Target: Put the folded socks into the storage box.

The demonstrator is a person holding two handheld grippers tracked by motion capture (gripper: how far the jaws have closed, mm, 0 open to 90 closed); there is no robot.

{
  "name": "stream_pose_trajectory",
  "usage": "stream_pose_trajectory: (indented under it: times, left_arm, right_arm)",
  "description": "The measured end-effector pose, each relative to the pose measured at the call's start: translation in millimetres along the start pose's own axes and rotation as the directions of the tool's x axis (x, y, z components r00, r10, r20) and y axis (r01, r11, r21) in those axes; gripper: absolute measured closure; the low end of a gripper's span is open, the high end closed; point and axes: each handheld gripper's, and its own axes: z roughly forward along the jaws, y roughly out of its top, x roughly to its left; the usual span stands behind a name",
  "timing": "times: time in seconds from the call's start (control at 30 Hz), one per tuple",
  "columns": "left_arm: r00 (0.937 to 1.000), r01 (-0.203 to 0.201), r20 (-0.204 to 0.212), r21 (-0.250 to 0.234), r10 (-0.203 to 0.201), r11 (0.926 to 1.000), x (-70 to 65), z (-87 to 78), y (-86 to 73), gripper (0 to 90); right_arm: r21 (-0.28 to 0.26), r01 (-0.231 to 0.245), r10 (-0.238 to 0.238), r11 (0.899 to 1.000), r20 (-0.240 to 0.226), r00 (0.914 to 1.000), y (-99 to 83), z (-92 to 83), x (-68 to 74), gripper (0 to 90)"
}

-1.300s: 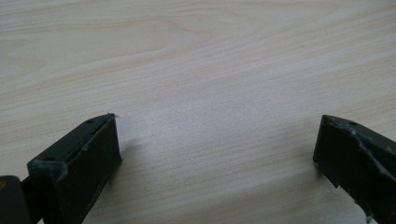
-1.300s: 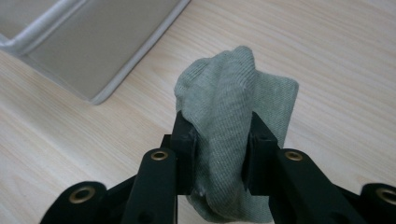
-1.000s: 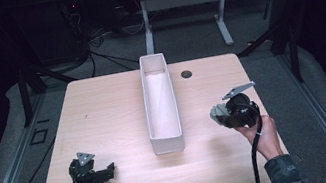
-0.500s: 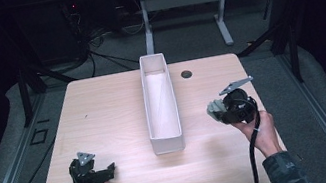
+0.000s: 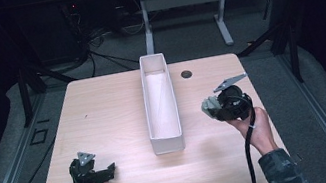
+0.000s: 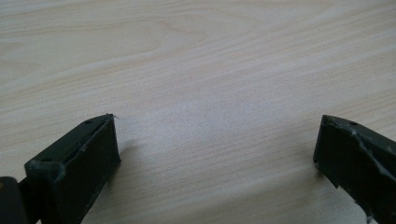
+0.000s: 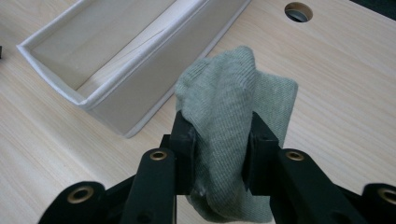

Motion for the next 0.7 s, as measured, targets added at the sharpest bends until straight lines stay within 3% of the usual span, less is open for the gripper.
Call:
stream_pose_trajectory:
  times: [0.7]
  left_arm:
    - [1.0,0.001,-0.001,-0.001,-0.001,1.0,0.0,0.0,0.0,0.1]
  right_arm:
    - [-0.022,0.046,-0.046,0.999,-0.004,0.9989,22.2,-1.5,12.3,69.3]
